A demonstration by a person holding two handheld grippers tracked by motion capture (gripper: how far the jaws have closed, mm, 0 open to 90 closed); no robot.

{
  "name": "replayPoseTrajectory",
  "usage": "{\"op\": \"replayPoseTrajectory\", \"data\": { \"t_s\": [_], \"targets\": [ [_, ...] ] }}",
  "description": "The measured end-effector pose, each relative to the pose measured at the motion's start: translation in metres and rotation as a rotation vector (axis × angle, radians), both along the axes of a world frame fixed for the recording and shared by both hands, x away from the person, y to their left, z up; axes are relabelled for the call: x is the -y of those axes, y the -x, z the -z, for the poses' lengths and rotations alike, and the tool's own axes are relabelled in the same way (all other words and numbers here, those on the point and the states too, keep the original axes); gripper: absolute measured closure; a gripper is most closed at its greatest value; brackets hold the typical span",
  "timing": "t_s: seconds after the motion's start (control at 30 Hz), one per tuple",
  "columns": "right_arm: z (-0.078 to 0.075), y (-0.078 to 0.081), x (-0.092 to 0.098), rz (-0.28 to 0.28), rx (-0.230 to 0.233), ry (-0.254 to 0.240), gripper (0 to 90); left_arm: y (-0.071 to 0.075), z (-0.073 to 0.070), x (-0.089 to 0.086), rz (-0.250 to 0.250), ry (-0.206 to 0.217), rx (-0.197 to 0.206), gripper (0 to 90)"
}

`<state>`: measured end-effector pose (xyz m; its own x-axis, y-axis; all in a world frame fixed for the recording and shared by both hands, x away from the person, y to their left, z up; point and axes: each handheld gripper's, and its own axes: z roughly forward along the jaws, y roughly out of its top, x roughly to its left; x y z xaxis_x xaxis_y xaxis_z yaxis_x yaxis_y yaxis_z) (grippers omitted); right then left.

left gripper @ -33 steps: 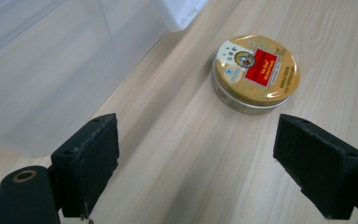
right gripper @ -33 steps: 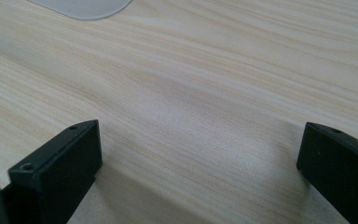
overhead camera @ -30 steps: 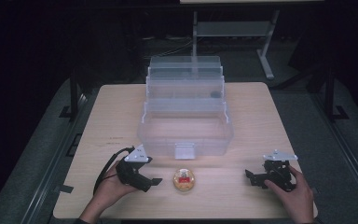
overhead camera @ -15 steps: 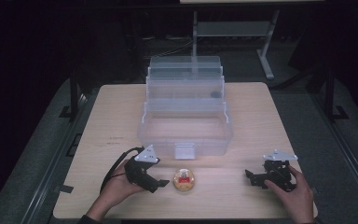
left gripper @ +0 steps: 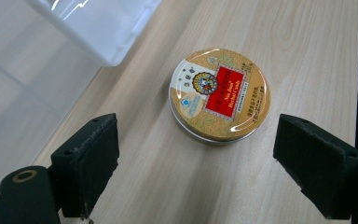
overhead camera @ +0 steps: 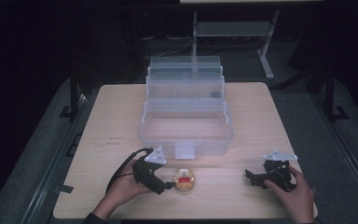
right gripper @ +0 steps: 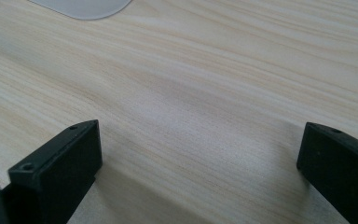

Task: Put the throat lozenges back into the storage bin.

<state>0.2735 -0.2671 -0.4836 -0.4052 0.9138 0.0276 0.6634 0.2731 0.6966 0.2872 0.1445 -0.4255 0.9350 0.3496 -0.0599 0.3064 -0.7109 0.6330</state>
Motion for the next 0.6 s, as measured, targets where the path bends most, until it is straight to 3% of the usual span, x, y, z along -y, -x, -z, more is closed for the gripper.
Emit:
{"op": "replayPoseTrajectory", "data": {
  "t_s": [0.27, 0.3, 0.33, 0.47, 0.53, 0.6],
  "targets": [
    [0.0, 0.0, 0.0, 0.0, 0.0, 0.0, 0.0, -0.001, 0.003, 0.011, 0.031, -0.028, -0.004, 13.5],
    [0.0, 0.0, 0.0, 0.0, 0.0, 0.0, 0.0, 0.0, 0.004, 0.013, 0.02, -0.017, -0.011, 13.5],
    [0.0, 0.0, 0.0, 0.0, 0.0, 0.0, 0.0, -0.002, 0.003, 0.014, 0.039, -0.035, -0.006, 13.5],
    [0.0, 0.0, 0.0, 0.0, 0.0, 0.0, 0.0, -0.001, 0.005, 0.02, 0.038, -0.03, -0.016, 13.4],
    [0.0, 0.0, 0.0, 0.0, 0.0, 0.0, 0.0, -0.003, 0.005, 0.021, 0.062, -0.061, -0.01, 13.4],
    [0.0, 0.0, 0.0, 0.0, 0.0, 0.0, 0.0, -0.003, 0.006, 0.024, 0.057, -0.055, -0.016, 13.3]
  ]
}}
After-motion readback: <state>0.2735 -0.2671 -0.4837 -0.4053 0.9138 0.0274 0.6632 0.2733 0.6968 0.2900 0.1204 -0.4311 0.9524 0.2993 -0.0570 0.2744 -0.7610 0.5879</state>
